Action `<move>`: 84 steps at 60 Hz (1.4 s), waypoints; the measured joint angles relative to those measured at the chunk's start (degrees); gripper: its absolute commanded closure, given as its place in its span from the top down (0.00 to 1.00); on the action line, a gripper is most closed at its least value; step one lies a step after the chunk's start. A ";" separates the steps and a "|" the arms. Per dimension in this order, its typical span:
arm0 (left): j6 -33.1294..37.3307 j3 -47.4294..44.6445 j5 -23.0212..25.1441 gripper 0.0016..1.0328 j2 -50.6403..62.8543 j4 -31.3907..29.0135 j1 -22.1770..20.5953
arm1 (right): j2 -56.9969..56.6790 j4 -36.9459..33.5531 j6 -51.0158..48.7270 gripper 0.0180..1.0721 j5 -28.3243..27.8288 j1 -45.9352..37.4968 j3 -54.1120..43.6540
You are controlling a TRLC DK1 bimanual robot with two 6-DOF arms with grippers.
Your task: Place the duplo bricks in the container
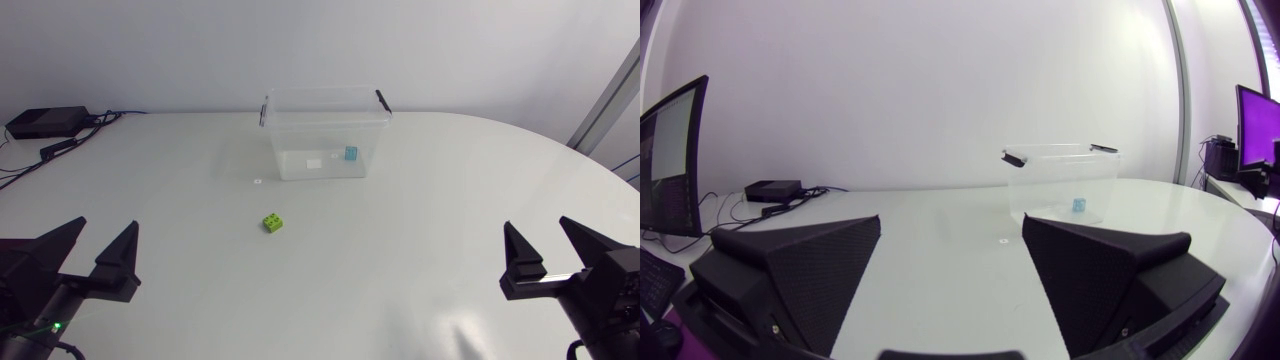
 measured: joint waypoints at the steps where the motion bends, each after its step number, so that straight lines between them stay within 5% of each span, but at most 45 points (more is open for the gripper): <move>1: 0.20 0.00 0.00 0.96 0.00 0.00 0.00 | 0.00 0.00 0.00 0.95 0.00 0.00 0.00; 42: 3.06 0.37 0.26 0.96 0.81 0.79 -2.36 | 0.00 0.00 0.00 0.95 0.00 0.00 0.00; 84: 8.07 44.28 5.18 0.96 60.72 -23.52 -8.35 | 0.00 0.00 0.00 0.95 0.00 0.00 0.00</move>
